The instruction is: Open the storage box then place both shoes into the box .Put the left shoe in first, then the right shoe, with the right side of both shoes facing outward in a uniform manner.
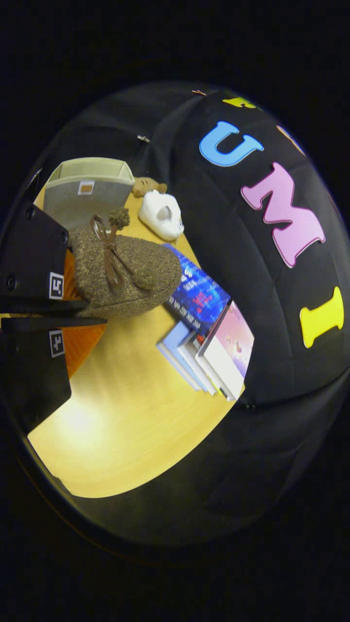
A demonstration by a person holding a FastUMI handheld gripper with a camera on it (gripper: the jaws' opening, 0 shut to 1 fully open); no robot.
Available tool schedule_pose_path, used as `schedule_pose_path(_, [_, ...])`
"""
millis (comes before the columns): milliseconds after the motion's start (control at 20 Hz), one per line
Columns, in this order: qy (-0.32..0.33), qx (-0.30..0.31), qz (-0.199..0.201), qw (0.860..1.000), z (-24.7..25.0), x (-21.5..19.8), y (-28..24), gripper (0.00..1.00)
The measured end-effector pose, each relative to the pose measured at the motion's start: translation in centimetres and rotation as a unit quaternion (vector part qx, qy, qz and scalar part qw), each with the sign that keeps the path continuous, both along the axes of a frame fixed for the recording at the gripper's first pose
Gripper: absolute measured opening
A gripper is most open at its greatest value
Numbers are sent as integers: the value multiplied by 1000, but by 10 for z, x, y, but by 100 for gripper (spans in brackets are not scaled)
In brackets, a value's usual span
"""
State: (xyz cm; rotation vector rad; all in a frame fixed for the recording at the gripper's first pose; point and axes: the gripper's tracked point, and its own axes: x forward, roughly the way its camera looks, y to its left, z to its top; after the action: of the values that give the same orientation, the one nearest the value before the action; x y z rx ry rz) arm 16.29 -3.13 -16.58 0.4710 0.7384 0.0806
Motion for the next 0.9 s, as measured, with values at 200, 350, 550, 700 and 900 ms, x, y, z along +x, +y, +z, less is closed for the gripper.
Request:
schedule_pose_path(200, [-20, 8, 21, 1000, 42, -1, 78, 8])
schedule_pose_path(350, [-18, 35, 30, 999, 65, -4, 140, 8])
schedule_pose_path(550, [-16, 44, 39, 998, 81, -9, 202, 8])
schedule_pose_path(700, [-9, 50, 48, 998, 83, -15, 247, 8])
schedule_pose_path(900, [16, 15, 43, 999, 54, -20, 287, 8])
